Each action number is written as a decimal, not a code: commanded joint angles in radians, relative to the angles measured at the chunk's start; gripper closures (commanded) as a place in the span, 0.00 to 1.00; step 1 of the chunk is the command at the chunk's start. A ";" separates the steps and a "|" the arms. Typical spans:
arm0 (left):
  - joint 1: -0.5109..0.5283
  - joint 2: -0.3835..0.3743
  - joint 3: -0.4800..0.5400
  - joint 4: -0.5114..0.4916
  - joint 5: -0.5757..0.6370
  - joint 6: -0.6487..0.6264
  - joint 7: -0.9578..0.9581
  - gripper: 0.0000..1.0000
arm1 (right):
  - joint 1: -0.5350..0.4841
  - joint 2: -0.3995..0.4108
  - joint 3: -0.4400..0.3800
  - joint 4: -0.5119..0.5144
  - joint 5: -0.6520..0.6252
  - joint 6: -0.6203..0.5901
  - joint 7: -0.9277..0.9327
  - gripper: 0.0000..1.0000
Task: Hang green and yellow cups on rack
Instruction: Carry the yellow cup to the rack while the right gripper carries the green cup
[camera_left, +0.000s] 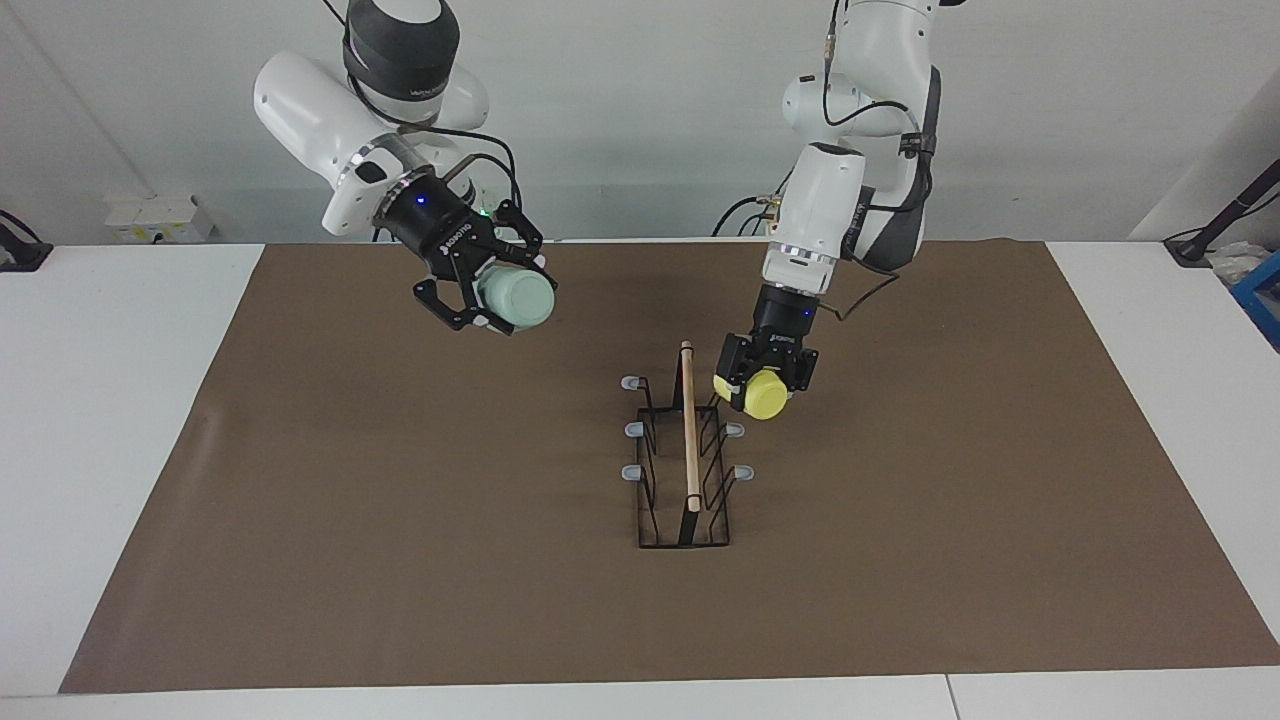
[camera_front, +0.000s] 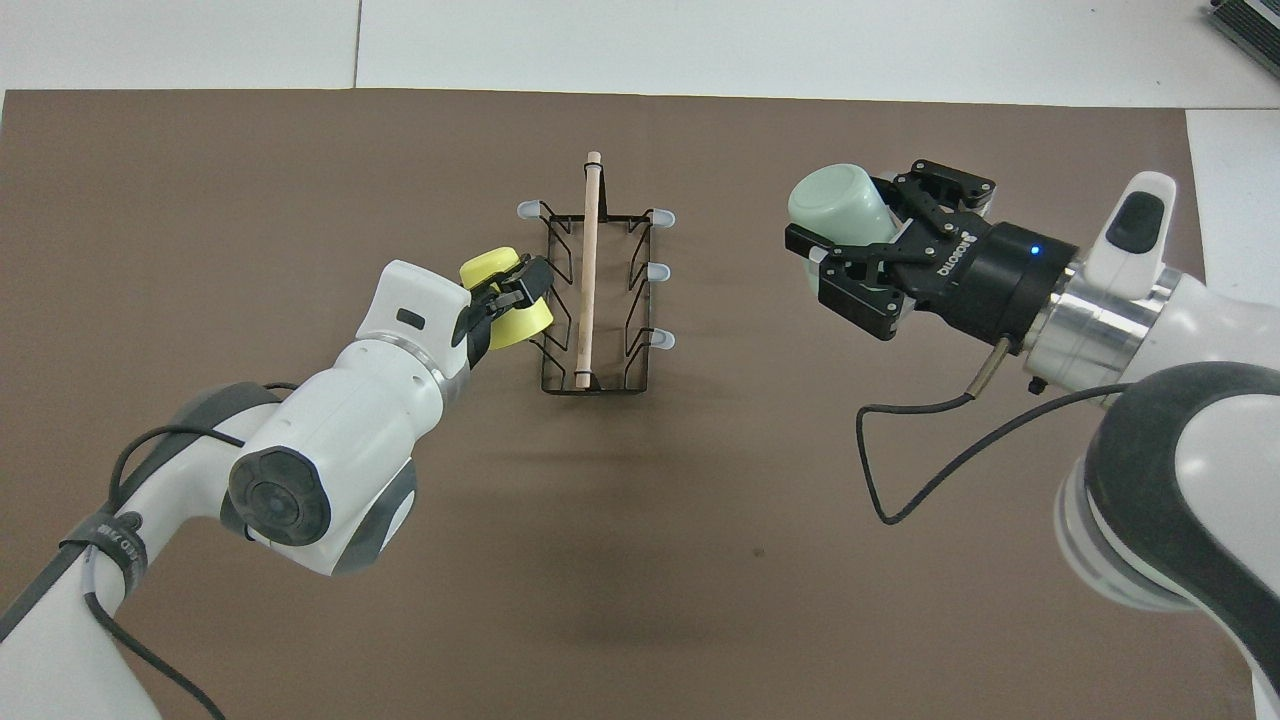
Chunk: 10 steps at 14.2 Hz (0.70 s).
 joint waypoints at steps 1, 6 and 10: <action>-0.003 -0.018 -0.018 -0.001 0.020 -0.105 -0.027 1.00 | 0.061 -0.008 0.001 -0.068 0.327 0.065 -0.314 1.00; -0.001 -0.055 -0.047 0.015 0.020 -0.260 -0.099 1.00 | 0.106 0.084 0.003 -0.128 0.785 -0.053 -0.807 1.00; -0.001 -0.055 -0.049 0.021 0.020 -0.273 -0.098 0.00 | 0.141 0.148 0.003 -0.137 0.886 -0.088 -0.946 1.00</action>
